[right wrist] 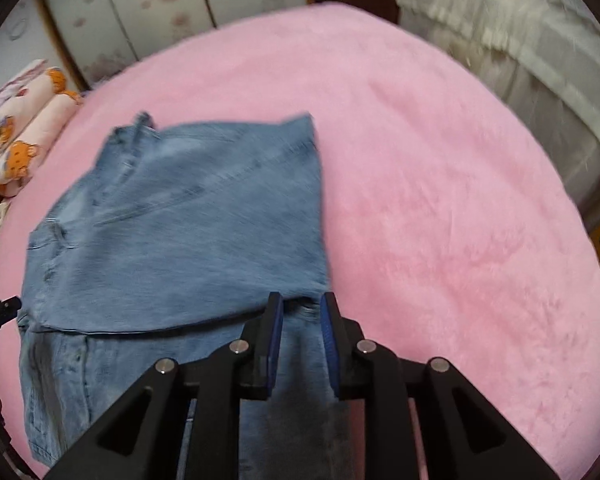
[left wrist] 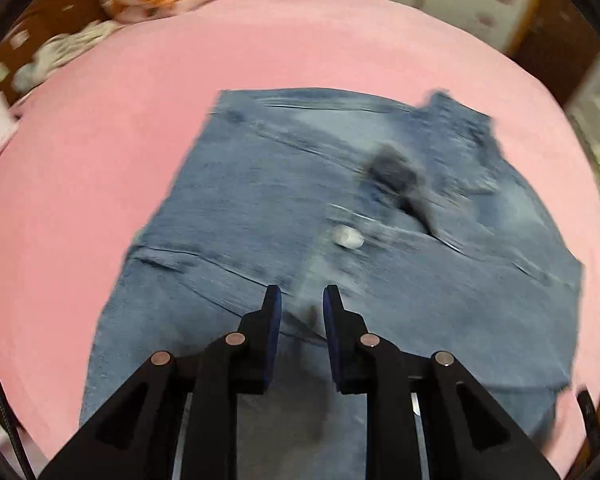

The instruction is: Fold large clothes

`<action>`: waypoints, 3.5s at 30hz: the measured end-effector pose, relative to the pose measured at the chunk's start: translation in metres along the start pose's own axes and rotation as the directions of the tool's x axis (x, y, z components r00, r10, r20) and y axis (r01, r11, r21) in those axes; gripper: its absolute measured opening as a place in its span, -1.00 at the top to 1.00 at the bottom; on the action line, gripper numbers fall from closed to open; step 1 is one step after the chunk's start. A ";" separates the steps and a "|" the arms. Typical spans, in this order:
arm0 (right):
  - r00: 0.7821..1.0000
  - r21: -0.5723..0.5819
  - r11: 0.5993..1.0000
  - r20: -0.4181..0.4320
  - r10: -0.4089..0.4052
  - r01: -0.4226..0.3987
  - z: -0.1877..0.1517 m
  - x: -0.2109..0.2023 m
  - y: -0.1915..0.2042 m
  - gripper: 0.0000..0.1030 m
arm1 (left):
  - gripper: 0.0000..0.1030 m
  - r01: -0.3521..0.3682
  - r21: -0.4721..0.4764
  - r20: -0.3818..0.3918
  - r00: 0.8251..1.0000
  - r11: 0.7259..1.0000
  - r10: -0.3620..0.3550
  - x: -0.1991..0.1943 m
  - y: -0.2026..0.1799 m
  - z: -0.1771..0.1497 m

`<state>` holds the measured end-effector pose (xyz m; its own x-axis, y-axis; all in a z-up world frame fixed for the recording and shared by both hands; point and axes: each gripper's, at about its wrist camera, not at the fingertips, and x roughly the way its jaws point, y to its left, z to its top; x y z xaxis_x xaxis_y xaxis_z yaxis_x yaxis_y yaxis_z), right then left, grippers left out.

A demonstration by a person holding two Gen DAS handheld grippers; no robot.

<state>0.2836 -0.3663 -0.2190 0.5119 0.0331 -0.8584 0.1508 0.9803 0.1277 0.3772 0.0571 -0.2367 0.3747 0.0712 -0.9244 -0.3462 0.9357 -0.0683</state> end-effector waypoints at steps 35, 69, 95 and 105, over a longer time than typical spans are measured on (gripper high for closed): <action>0.995 -0.160 0.987 -0.096 -0.034 0.018 0.023 0.070 0.036 1.00 | 0.87 0.031 0.254 -0.102 0.995 0.967 -0.005 0.036 -0.059 -0.012; 0.898 -0.100 0.896 -0.133 0.419 -0.432 0.097 0.151 0.130 1.00 | 0.98 0.181 -0.024 -0.012 0.983 0.983 -0.181 0.106 -0.051 0.060; 0.991 0.043 0.992 0.048 -0.124 0.122 0.091 0.097 0.010 0.96 | 0.81 -0.013 -0.185 0.043 0.999 0.983 0.022 0.058 0.060 0.065; 0.996 0.239 0.967 -0.019 -0.089 0.091 0.019 0.036 -0.020 0.96 | 0.02 -0.062 -0.137 0.008 0.998 0.989 0.063 0.003 0.078 -0.013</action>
<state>0.3154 -0.3888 -0.2433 0.4804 -0.0511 -0.8756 0.3947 0.9041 0.1638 0.3404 0.1259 -0.2500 0.3586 0.1330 -0.9240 -0.4830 0.8735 -0.0617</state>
